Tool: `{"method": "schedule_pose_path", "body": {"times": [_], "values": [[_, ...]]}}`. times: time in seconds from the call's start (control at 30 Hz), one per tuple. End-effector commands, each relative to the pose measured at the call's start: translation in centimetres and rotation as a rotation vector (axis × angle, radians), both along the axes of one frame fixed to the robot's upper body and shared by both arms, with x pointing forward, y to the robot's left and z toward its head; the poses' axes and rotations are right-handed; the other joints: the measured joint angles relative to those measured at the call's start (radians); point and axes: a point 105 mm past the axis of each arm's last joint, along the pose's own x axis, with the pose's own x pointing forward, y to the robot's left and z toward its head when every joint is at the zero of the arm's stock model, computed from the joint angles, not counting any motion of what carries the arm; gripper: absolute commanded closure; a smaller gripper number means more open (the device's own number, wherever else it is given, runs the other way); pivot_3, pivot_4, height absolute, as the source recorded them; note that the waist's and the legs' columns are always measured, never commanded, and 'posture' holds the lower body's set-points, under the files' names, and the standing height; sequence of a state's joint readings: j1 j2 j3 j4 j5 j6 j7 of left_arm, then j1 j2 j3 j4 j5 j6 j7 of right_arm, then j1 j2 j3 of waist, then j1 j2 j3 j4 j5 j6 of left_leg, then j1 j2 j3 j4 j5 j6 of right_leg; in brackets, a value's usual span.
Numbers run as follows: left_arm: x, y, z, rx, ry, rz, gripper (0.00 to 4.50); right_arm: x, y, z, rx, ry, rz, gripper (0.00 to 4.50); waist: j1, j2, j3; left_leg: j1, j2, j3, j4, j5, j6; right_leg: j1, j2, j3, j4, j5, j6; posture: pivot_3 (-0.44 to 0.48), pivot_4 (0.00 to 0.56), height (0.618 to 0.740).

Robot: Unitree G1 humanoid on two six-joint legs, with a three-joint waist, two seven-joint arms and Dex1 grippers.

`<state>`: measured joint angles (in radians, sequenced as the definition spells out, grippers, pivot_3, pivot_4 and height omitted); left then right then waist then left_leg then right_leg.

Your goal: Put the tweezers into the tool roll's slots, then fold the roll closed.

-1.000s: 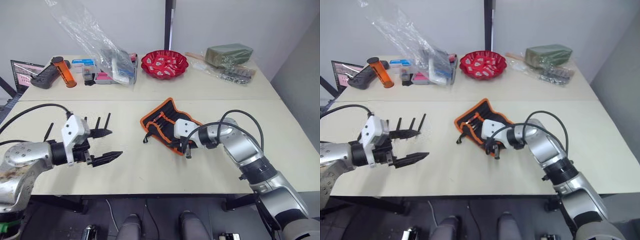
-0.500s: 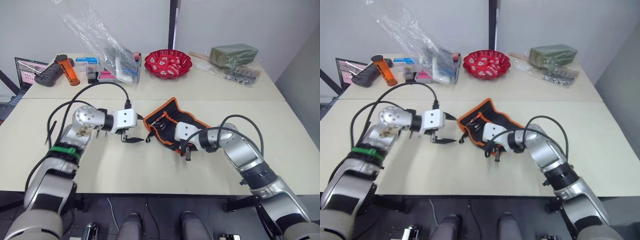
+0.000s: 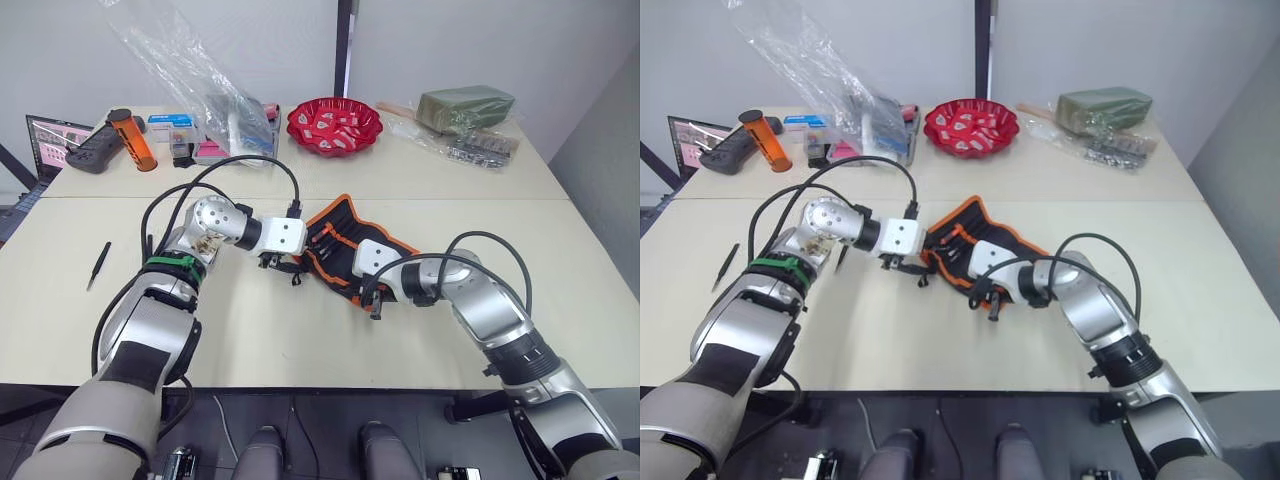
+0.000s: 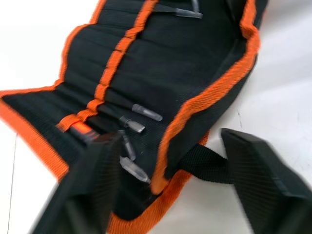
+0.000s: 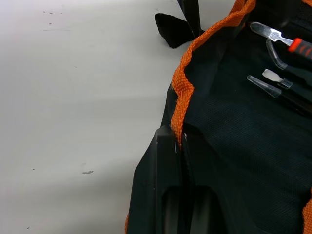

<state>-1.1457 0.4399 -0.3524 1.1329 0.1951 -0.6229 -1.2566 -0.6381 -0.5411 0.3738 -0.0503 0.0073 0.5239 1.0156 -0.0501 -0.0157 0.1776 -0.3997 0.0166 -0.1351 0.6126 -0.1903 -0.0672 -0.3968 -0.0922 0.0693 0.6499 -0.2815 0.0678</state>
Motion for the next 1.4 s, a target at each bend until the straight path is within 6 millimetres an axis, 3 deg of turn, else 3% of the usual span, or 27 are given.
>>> {"method": "schedule_pose_path", "body": {"times": [0.03,0.17,0.33,0.47,0.67,0.8,0.93,1.17,1.33,1.4], "values": [[0.2,-0.4,1.4,0.001,-0.07,-0.037,3.12,0.0,-0.4,1.1,0.022,-0.038,-0.023,4.5,0.0,0.0,0.0,0.0,0.0,0.0,0.0,0.0,0.0,0.0,0.0,0.0,0.0,0.0,0.0,0.0,0.15,0.74],[-0.2,-0.5,1.8,0.016,-0.101,-0.085,4.46,-0.2,-0.5,1.0,0.026,-0.034,-0.031,4.5,0.001,0.0,0.0,0.0,0.0,0.0,0.0,0.0,0.0,0.0,0.0,0.0,0.0,0.0,0.0,0.0,0.15,0.74],[-0.9,-0.4,0.7,0.06,-0.123,-0.137,4.49,-1.0,0.2,1.3,0.094,0.03,-0.011,4.5,0.001,0.0,0.0,0.0,0.0,0.0,0.001,0.0,0.0,0.0,0.0,0.0,0.0,0.0,0.0,0.0,0.15,0.74],[-1.5,-0.7,-1.0,0.09,-0.119,-0.162,4.5,-2.9,1.2,1.5,0.2,0.19,0.039,3.3,0.001,0.0,0.0,0.0,0.0,-0.001,0.001,0.0,0.0,0.0,0.0,0.0,0.0,0.0,0.0,0.0,0.15,0.74],[-2.4,-0.9,-2.6,0.123,-0.118,-0.197,4.5,-3.9,0.3,0.8,0.26,0.276,0.035,1.15,0.004,0.0,0.0,0.0,-0.001,-0.001,0.003,0.0,0.0,0.0,-0.001,0.0,0.006,0.0,0.0,0.0,0.15,0.74],[-2.7,-0.8,-3.1,0.133,-0.12,-0.209,4.5,-3.7,0.0,2.4,0.404,0.29,0.026,0.02,0.003,0.0,0.0,0.001,-0.001,-0.002,0.003,0.0,0.0,0.001,-0.001,0.0,0.007,0.0,0.001,0.0,0.15,0.74],[-2.8,-0.7,-3.2,0.137,-0.121,-0.21,4.5,-2.4,-0.1,3.9,0.543,0.314,-0.021,0.02,0.001,0.0,0.0,0.001,-0.001,-0.002,0.003,0.0,0.0,0.001,0.0,0.0,0.007,0.0,0.0,0.0,0.15,0.74],[-2.7,-0.4,-2.9,0.121,-0.128,-0.194,4.5,-0.1,0.5,1.6,0.504,0.266,-0.124,2.31,-0.003,0.0,0.0,0.001,-0.001,-0.002,0.003,0.0,0.0,0.001,0.0,0.0,0.008,0.0,0.0,0.0,0.15,0.74],[-2.6,-0.3,-2.6,0.099,-0.114,-0.177,4.5,-0.2,0.1,-1.4,0.45,0.287,-0.161,4.04,-0.008,0.0,0.0,0.001,-0.001,-0.002,0.003,0.0,0.0,0.0,0.0,0.0,0.009,0.0,0.0,0.0,0.15,0.74],[-2.5,-0.3,-2.2,0.067,-0.094,-0.161,4.5,-0.4,-0.4,-3.0,0.397,0.292,-0.169,4.48,-0.008,0.0,0.0,0.001,-0.002,-0.002,0.003,0.0,0.0,0.0,0.0,0.0,0.009,0.0,0.0,0.0,0.15,0.74]]}}
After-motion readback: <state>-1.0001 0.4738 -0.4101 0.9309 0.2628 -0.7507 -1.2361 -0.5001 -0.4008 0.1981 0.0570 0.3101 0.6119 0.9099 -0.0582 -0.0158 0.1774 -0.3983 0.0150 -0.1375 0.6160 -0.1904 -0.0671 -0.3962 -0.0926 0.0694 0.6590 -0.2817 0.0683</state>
